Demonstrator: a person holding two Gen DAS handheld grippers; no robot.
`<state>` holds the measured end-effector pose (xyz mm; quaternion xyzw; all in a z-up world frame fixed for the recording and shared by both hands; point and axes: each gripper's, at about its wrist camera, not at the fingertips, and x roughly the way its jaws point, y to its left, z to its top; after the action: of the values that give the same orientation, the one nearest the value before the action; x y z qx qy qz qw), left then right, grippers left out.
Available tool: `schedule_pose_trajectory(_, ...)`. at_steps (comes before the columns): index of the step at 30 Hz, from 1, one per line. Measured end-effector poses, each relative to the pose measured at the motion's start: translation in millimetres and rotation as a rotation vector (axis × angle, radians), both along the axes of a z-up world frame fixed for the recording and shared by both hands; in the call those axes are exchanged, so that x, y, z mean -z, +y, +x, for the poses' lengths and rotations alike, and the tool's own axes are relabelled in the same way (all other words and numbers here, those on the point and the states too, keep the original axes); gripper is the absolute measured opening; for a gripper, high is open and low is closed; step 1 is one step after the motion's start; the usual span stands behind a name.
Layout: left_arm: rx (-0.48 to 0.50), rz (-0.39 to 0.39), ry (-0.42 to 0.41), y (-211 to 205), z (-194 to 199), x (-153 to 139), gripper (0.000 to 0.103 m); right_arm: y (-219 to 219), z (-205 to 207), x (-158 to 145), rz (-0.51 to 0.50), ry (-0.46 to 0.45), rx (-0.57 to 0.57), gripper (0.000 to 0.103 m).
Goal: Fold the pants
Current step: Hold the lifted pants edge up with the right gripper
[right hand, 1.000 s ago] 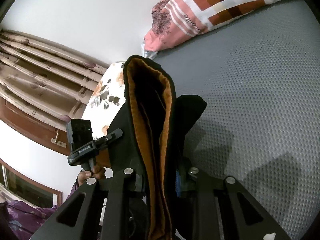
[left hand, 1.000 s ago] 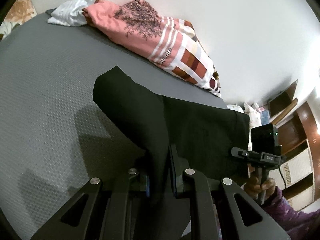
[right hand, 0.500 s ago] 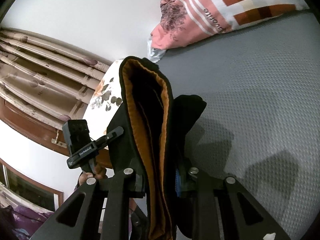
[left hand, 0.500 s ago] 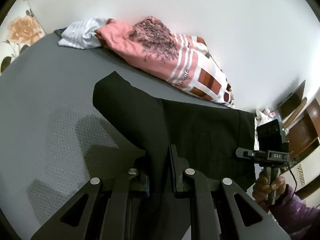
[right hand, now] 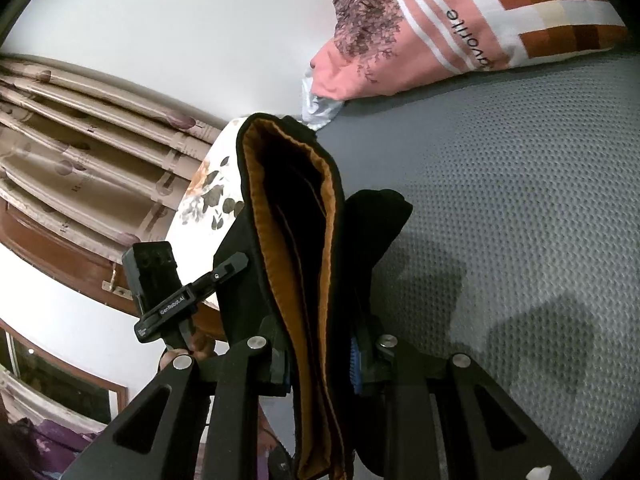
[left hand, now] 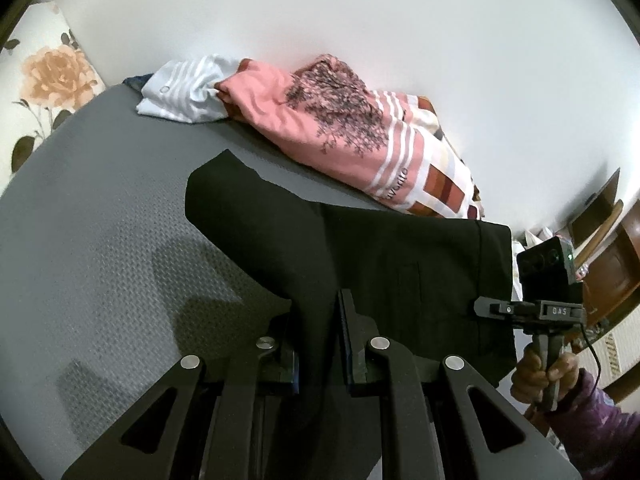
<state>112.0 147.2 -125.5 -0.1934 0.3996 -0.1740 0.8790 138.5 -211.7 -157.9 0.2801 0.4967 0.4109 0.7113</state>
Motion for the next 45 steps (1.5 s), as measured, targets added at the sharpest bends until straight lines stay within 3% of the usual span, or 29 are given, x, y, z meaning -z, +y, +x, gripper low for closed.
schedule_pose_trajectory(24, -0.071, 0.133, -0.062, 49.5, 81.8, -9.6, 0.015, -0.9, 19.2, 14.5, 0.052, -0.012, 0.003, 0.02)
schedule_pose_trajectory(41, -0.116, 0.168, -0.009, 69.9, 109.2, 30.4, 0.015, -30.7, -19.8, 40.6, 0.052, 0.041, 0.035, 0.02)
schedule_pose_trajectory(45, -0.13, 0.202, -0.008, 69.3, 106.3, 39.7, 0.015, -33.1, -32.7, 41.7, -0.001, 0.023, 0.044, 0.02)
